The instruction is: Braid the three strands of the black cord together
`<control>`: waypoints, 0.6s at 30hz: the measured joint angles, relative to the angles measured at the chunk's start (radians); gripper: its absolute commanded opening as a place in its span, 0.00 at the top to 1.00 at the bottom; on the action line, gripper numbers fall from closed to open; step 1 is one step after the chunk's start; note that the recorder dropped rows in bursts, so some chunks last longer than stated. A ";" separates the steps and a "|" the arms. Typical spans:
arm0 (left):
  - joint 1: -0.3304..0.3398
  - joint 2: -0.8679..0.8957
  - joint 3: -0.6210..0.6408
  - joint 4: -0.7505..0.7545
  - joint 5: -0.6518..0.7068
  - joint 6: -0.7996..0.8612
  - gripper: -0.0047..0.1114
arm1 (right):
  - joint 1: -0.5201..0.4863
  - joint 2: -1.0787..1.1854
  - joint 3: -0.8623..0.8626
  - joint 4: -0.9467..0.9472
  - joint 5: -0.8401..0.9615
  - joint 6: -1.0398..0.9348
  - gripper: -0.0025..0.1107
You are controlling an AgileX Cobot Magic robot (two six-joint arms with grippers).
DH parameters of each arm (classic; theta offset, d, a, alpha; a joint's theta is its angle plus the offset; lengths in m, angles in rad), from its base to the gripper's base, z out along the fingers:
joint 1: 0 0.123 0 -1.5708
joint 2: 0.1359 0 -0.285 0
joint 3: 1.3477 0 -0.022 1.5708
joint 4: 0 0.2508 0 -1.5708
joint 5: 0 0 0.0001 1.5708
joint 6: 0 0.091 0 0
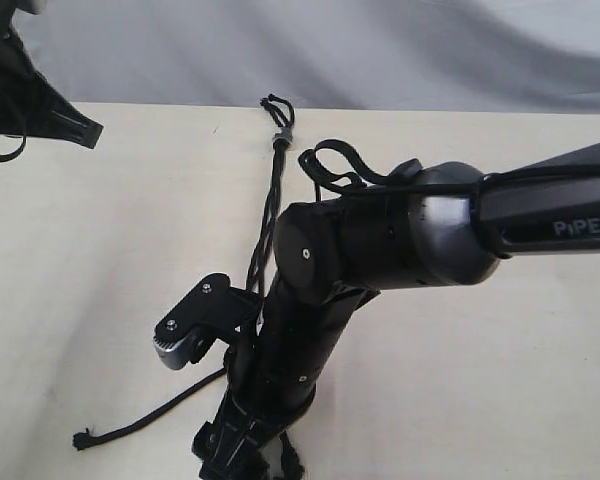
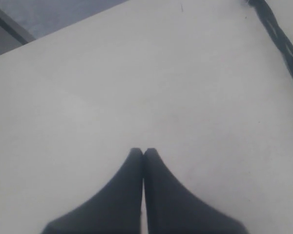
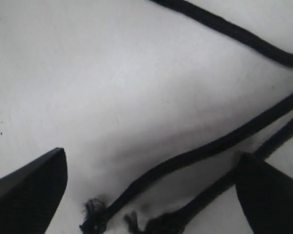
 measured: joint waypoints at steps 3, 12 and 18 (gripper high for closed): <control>0.000 0.000 0.000 0.000 0.000 0.000 0.96 | -0.001 0.014 0.000 0.000 -0.003 0.000 0.21; 0.002 0.000 0.000 -0.004 0.000 0.000 0.96 | -0.001 -0.025 -0.011 -0.002 -0.001 0.000 0.21; 0.002 0.000 0.000 -0.008 0.000 0.000 0.96 | -0.001 -0.068 -0.021 0.024 -0.001 0.000 0.21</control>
